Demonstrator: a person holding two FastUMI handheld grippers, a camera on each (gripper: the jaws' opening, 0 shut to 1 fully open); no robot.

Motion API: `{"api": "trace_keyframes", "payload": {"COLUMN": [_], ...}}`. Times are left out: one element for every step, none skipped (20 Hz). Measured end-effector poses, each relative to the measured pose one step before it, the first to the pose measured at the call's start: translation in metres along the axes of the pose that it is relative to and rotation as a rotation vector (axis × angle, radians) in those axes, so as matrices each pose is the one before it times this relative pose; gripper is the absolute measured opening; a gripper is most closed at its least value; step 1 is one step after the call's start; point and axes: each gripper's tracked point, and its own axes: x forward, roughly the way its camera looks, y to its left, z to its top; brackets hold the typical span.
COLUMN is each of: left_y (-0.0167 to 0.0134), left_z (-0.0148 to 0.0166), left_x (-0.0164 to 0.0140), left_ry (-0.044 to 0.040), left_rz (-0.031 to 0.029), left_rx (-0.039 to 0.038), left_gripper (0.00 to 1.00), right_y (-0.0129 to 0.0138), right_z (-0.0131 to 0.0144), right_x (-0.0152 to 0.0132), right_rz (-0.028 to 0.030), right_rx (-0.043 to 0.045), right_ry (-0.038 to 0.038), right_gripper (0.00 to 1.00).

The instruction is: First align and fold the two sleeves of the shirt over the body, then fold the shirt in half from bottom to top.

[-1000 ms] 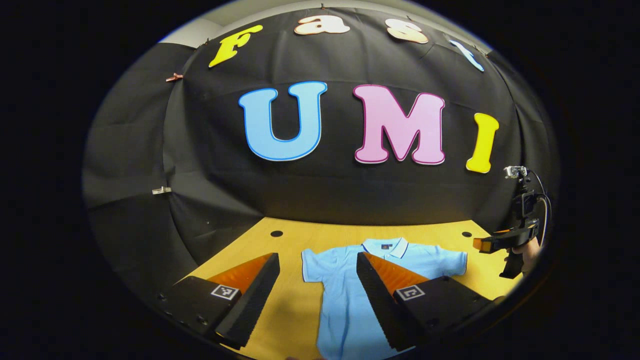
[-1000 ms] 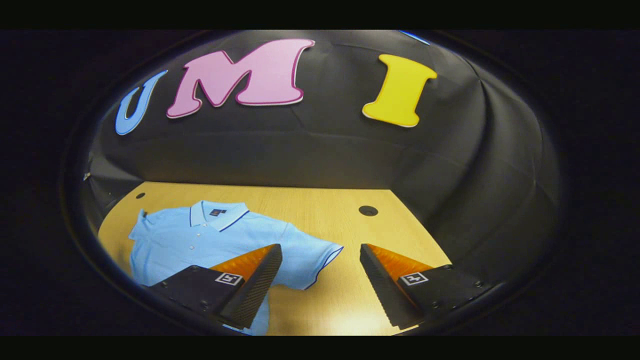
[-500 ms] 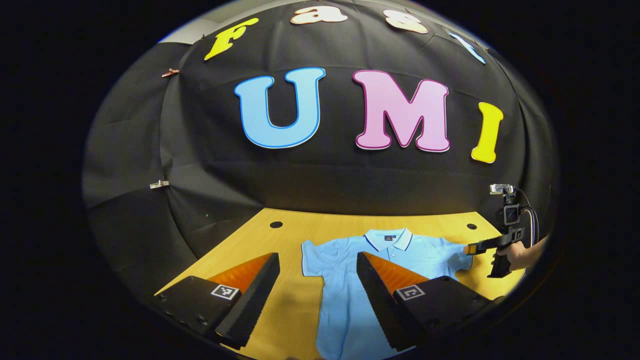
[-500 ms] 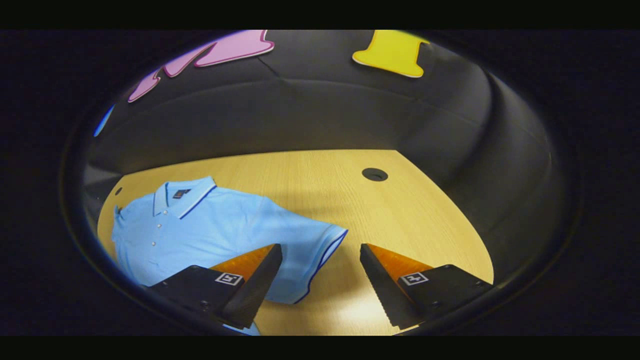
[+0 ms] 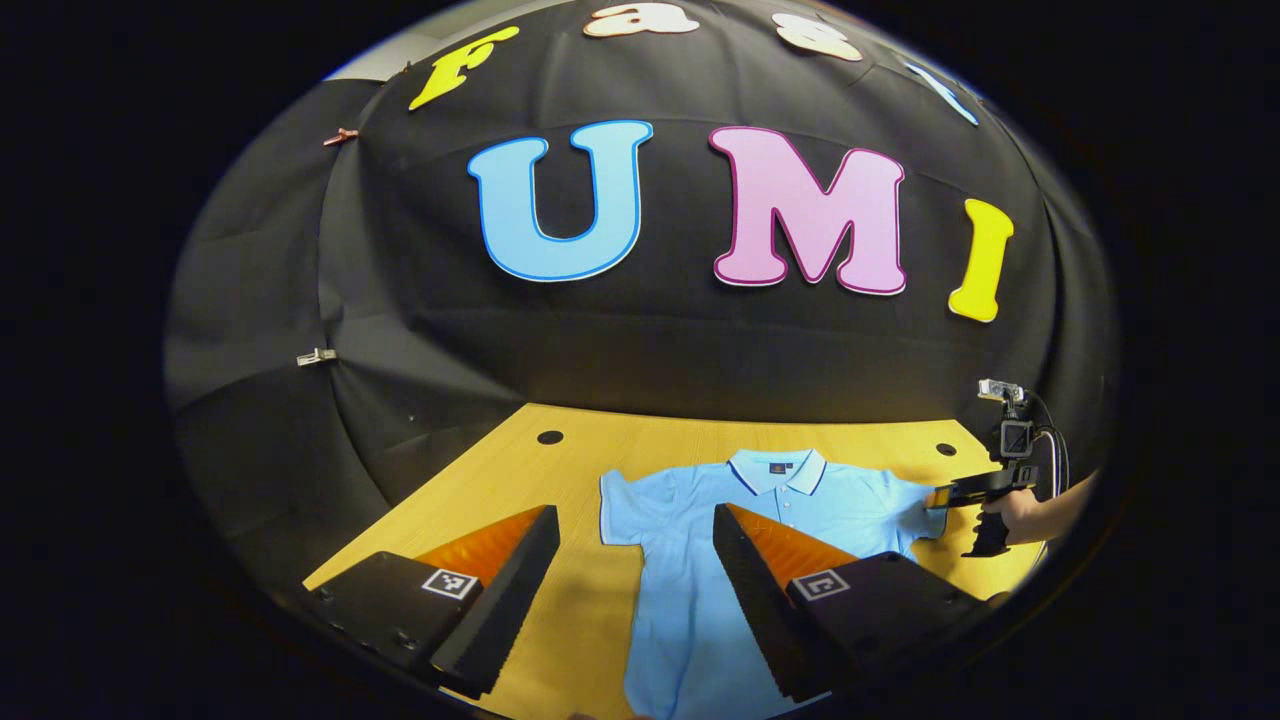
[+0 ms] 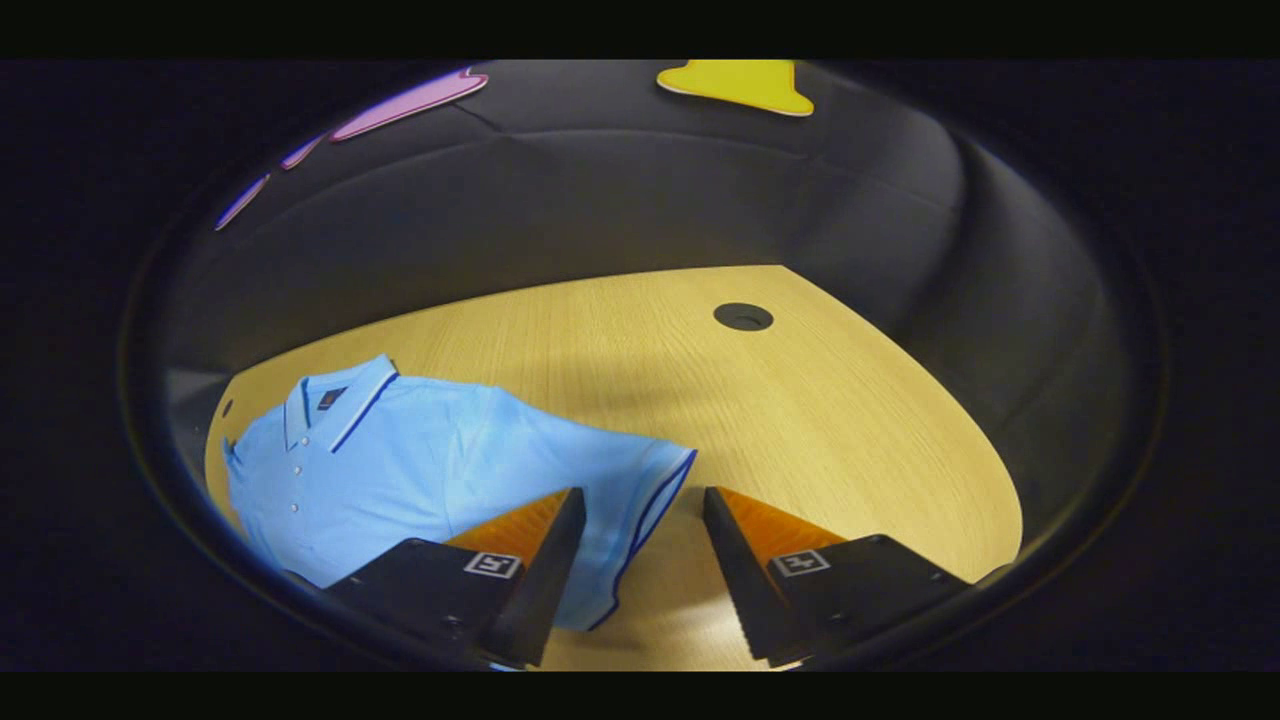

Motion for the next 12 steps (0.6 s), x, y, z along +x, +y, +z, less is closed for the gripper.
{"api": "trace_keyframes", "payload": {"left_y": [-0.00112, -0.00119, -0.00192, -0.00221, -0.00161, -0.00197, -0.00163, -0.00113, 0.00041, 0.00136, 0.00151, 0.00167], "left_z": [-0.00126, 0.00005, -0.00196, -0.00064, -0.00151, -0.0005, -0.00119, -0.00103, -0.00157, 0.00035, -0.00018, 0.00075], "left_x": [-0.0008, -0.00163, -0.00067, -0.00082, -0.00265, -0.00189, -0.00093, -0.00106, -0.00132, -0.00137, -0.00094, -0.00152], "left_ry": [0.00243, 0.00262, 0.00333, 0.00417, 0.00135, -0.00017, 0.00104, 0.00384, 0.00295, -0.0015, -0.00255, -0.0022], "left_rz": [0.00213, 0.0022, 0.001, -0.00117, -0.00181, -0.00492, -0.00577, -0.00399, -0.00182, 0.00045, 0.00045, 0.00015], "left_rx": [0.0005, 0.00023, -0.00015, 0.00012, 0.00064, 0.00084, 0.00199, 0.0037, 0.00411, 0.00228, -0.00144, -0.00398], "left_gripper": [0.98, 0.98, 0.98, 0.98, 0.98, 0.98, 0.98, 0.98, 0.98, 0.98, 0.98, 0.98], "right_y": [0.00023, 0.0032, 0.0015, 0.0017, 0.00693, 0.00552, 0.00104, 0.00181, 0.00167, 0.00278, -0.00056, 0.00147], "right_z": [0.0008, 0.00033, 0.00152, 0.00108, -0.00104, 0.00064, -0.00122, 0.00084, -0.00132, 0.00239, 0.0042, 0.00578], "right_x": [0.00284, 0.00033, 0.00106, -0.00072, -0.00041, -0.00212, 0.00043, 0.00014, -0.0006, -0.00277, -0.00113, -0.00305], "right_rz": [0.00052, 0.00523, 0.00666, 0.00161, 0.0378, 0.02445, 0.01192, 0.00701, 0.00996, 0.00664, -0.00008, -0.00283], "right_rx": [0.00981, 0.00588, 0.0061, 0.00013, 0.00551, 0.00771, 0.00511, 0.00175, 0.0003, -0.00231, -0.00471, -0.0039], "right_ry": [-0.00452, -0.00072, -0.00368, -0.00456, 0.00449, 0.00272, 0.00407, 0.00189, 0.00064, -0.00651, -0.01371, -0.01553], "right_gripper": [0.53, 0.32, 0.31, 0.11, 0.1, 0.06, 0.01, 0.01, 0.06, 0.0, 0.06, 0.06]}}
